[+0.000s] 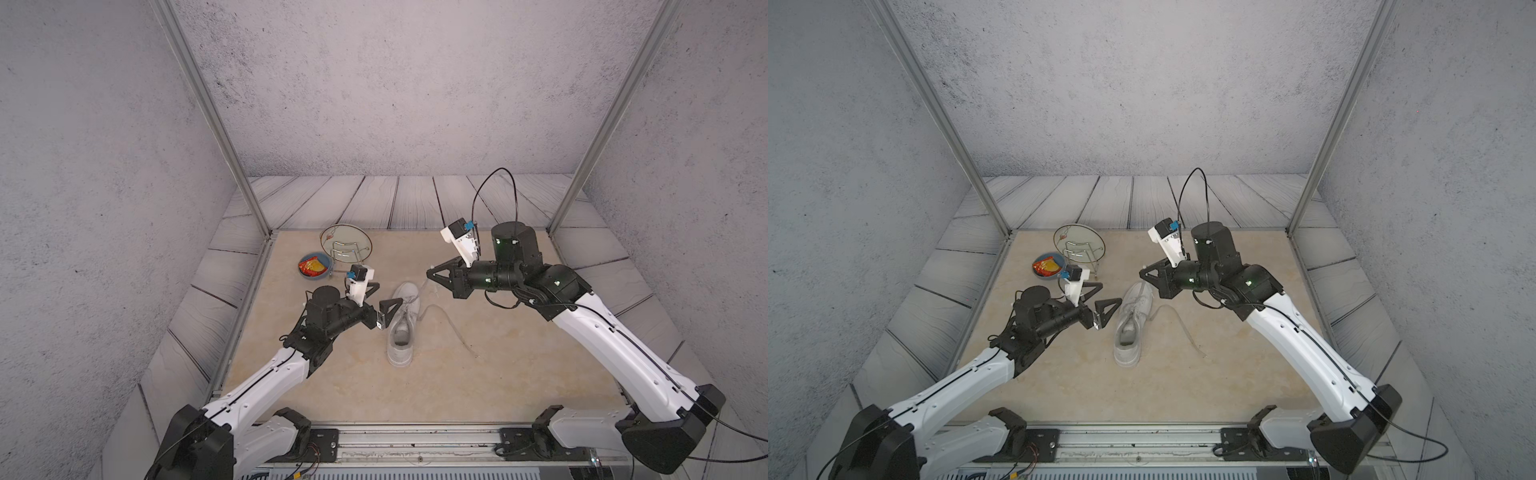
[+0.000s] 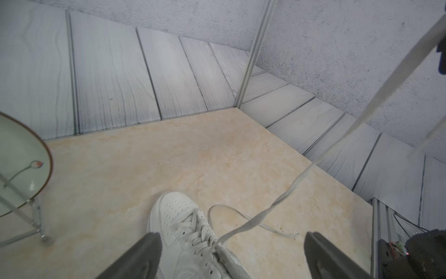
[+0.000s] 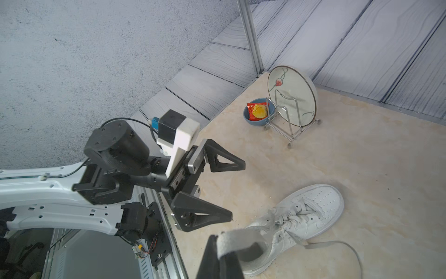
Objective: Tie the shoes
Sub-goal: Cross the shoelace with the shoelace.
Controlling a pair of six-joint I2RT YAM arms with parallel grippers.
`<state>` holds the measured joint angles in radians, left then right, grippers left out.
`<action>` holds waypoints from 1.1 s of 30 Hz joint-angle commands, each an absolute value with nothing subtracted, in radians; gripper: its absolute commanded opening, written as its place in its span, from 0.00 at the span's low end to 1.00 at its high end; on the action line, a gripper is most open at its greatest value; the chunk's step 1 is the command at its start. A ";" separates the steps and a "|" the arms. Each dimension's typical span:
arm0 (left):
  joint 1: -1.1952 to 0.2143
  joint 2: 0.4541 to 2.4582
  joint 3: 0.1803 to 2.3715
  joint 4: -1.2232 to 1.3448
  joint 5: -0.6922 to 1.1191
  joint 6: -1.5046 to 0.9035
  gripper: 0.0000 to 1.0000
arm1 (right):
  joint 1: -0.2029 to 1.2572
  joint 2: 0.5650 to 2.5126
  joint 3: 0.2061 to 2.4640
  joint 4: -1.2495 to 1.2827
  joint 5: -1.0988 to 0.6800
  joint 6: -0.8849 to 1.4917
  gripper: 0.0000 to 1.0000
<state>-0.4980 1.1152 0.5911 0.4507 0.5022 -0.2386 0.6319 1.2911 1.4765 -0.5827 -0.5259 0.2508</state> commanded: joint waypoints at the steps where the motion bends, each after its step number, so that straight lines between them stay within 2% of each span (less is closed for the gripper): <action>1: -0.505 1.179 0.640 0.623 0.650 -0.139 0.98 | 0.627 1.305 1.502 -0.609 -0.544 0.263 0.00; 10: -0.530 1.357 0.742 0.663 0.719 -0.079 0.94 | 0.628 1.307 1.491 -0.575 -0.572 0.297 0.00; 16: -0.548 1.434 0.809 0.649 0.803 -0.060 0.81 | 0.629 1.310 1.502 -0.569 -0.566 0.301 0.00; 22: -0.552 1.467 0.845 0.641 0.868 -0.065 0.54 | 0.624 1.310 1.498 -0.568 -0.542 0.302 0.00; 28: -0.554 1.495 0.868 0.602 0.890 -0.055 0.19 | 0.618 1.313 1.497 -0.546 -0.541 0.309 0.00; 33: -0.552 1.472 0.850 0.545 0.851 -0.024 0.01 | 0.577 1.323 1.483 -0.557 -0.505 0.283 0.00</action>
<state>-0.5484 1.4837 0.8448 0.5804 0.8585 -0.0448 0.6006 1.3045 1.4811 -0.5678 -0.5392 0.3000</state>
